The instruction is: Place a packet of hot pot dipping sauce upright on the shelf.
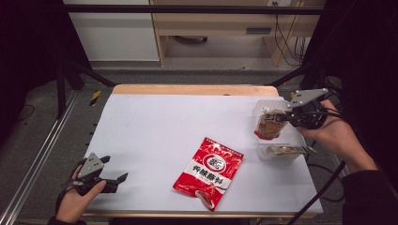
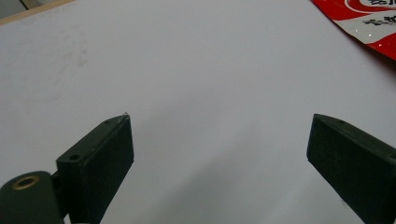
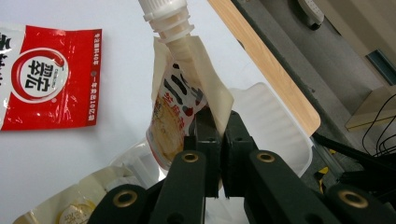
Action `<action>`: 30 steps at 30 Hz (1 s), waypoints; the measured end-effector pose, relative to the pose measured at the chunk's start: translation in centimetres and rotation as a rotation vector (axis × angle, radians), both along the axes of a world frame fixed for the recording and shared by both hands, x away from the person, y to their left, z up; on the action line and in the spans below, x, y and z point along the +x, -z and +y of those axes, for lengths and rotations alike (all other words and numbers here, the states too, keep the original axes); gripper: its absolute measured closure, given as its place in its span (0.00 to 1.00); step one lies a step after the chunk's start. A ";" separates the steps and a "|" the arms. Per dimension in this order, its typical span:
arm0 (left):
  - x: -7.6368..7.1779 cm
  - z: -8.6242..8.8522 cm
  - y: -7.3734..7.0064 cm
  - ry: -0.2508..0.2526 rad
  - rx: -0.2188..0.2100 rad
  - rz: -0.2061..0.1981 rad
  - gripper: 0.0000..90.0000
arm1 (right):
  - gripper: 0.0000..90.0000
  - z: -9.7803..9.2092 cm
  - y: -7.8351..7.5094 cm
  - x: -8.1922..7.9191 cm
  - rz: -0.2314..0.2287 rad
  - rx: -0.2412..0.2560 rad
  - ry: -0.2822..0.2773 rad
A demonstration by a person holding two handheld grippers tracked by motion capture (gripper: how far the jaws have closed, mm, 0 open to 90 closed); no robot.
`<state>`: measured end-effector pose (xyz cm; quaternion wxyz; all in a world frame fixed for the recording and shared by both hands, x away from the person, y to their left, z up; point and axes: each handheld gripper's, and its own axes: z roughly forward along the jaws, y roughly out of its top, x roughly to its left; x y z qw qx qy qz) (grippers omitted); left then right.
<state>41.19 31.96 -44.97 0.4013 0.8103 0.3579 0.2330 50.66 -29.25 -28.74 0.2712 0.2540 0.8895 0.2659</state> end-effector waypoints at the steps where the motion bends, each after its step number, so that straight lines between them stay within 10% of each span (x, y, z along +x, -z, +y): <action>1: 0.0 0.0 0.0 0.000 0.000 -0.001 0.08 | 0.98 -0.1 0.1 -0.1 0.005 0.000 0.004; 30: 0.0 0.0 0.1 0.007 -0.005 0.010 0.08 | 0.98 -2.3 2.4 0.0 0.053 0.012 0.044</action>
